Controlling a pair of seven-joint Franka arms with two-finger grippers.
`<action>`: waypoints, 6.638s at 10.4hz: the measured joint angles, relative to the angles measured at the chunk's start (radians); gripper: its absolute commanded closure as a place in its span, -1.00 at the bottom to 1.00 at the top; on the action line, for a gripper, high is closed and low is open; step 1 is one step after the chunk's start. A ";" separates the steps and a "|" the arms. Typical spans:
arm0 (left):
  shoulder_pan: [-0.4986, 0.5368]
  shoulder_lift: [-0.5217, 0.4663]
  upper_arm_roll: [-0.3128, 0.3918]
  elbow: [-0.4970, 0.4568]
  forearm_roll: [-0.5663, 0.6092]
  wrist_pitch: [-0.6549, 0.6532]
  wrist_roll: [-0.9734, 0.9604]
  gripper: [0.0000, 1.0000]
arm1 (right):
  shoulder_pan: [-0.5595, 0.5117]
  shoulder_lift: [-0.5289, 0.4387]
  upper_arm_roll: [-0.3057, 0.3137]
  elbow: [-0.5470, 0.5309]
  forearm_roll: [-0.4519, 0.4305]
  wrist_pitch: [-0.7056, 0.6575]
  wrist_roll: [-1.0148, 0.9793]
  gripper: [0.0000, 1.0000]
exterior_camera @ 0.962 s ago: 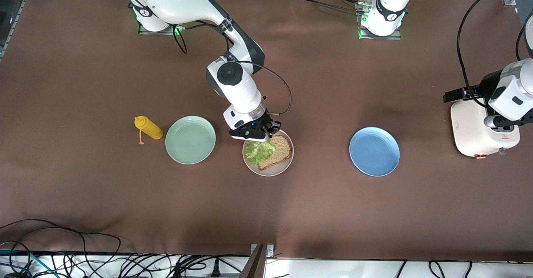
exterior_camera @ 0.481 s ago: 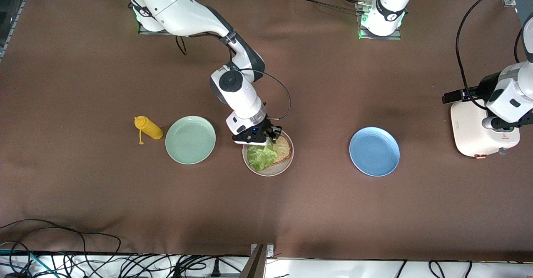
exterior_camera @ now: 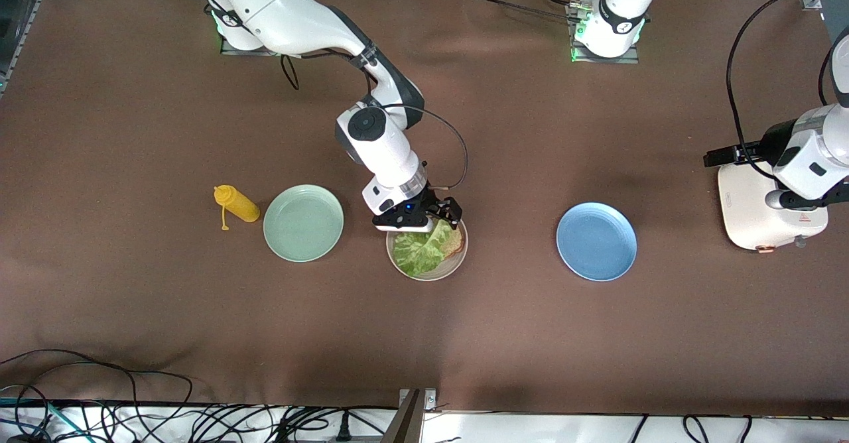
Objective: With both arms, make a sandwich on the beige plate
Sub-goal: 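Open the right gripper and draw it back from the plate, then move the right gripper to the yellow mustard bottle, then grasp the yellow mustard bottle with the right gripper, then lift the mustard bottle and carry it over the beige plate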
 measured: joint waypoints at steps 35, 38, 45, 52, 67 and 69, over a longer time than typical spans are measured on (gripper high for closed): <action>0.009 -0.148 -0.077 -0.092 0.000 0.076 0.013 -1.00 | -0.685 -0.254 -0.315 -0.513 0.955 -0.756 -2.932 -1.00; 0.010 -0.142 -0.077 -0.096 0.000 0.076 0.013 -1.00 | -0.686 -0.213 -0.317 -0.500 1.027 -0.834 -3.049 -1.00; 0.020 -0.135 -0.078 -0.103 0.000 0.077 0.013 -1.00 | -0.683 -0.184 -0.313 -0.461 1.089 -0.888 -3.154 -0.18; 0.022 -0.135 -0.078 -0.103 0.000 0.077 0.020 -1.00 | -0.654 -0.169 -0.311 -0.411 1.007 -0.867 -3.052 1.00; 0.024 -0.115 -0.074 -0.104 0.000 0.076 0.064 -1.00 | -0.017 -0.136 -0.240 0.107 -0.073 -0.809 -1.586 1.00; 0.024 -0.114 -0.074 -0.104 0.000 0.076 0.064 -1.00 | 0.059 -0.097 -0.240 0.150 -0.230 -0.806 -1.522 1.00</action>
